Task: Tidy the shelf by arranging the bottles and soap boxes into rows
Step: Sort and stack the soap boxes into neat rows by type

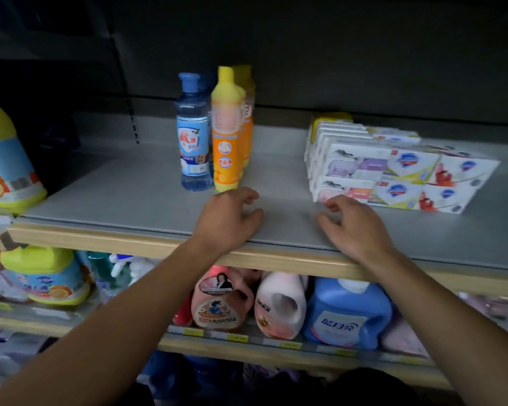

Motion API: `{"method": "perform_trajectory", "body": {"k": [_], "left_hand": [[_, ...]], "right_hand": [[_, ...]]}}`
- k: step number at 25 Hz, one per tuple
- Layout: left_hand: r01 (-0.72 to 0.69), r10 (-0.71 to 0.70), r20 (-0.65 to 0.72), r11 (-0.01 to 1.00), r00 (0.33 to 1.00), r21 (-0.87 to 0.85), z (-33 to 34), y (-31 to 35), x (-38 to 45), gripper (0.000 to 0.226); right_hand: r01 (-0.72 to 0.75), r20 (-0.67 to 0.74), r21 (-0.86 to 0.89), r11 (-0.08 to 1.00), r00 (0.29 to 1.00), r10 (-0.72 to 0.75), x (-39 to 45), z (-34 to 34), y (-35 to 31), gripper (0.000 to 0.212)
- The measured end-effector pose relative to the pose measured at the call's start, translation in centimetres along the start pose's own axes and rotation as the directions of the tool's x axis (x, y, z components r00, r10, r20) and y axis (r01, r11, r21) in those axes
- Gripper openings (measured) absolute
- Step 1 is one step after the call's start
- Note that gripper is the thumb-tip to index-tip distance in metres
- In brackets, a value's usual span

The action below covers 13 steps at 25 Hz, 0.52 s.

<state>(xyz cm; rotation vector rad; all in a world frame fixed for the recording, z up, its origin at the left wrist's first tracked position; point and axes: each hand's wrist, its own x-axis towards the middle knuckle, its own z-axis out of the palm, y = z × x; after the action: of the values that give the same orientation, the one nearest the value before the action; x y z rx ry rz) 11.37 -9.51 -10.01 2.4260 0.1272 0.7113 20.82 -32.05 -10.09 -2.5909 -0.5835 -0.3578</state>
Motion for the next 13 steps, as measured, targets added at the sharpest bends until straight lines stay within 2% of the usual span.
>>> {"method": "perform_trajectory", "body": {"k": [3, 5, 7, 10, 13], "left_hand": [[-0.066, 0.068, 0.012, 0.993, 0.998, -0.101, 3.2, 4.2, 2.1, 0.038], [-0.083, 0.082, -0.007, 0.991, 0.997, -0.103, 4.7, 6.0, 3.9, 0.042], [-0.127, 0.124, -0.039, 0.990, 0.991, -0.068, 5.6, 7.0, 5.7, 0.046], [-0.196, 0.194, -0.075, 0.980, 0.978, -0.018, 7.2, 8.4, 9.1, 0.053], [-0.224, 0.228, -0.028, 0.968, 0.973, 0.113, 8.8, 9.4, 12.6, 0.064]], "right_hand": [[-0.041, 0.065, -0.162, 0.986, 0.997, 0.052, -1.0, -2.3, 3.4, 0.049], [-0.064, 0.123, -0.224, 0.972, 0.988, 0.094, -1.6, -2.9, 5.2, 0.058], [-0.061, 0.158, -0.243, 0.968, 0.982, 0.101, -2.0, -2.4, 6.0, 0.062], [-0.047, 0.129, -0.245, 0.968, 0.988, 0.081, -1.9, -1.8, 6.5, 0.063], [-0.040, 0.112, -0.243, 0.969, 0.991, 0.068, -1.9, -1.6, 6.9, 0.067]]}}
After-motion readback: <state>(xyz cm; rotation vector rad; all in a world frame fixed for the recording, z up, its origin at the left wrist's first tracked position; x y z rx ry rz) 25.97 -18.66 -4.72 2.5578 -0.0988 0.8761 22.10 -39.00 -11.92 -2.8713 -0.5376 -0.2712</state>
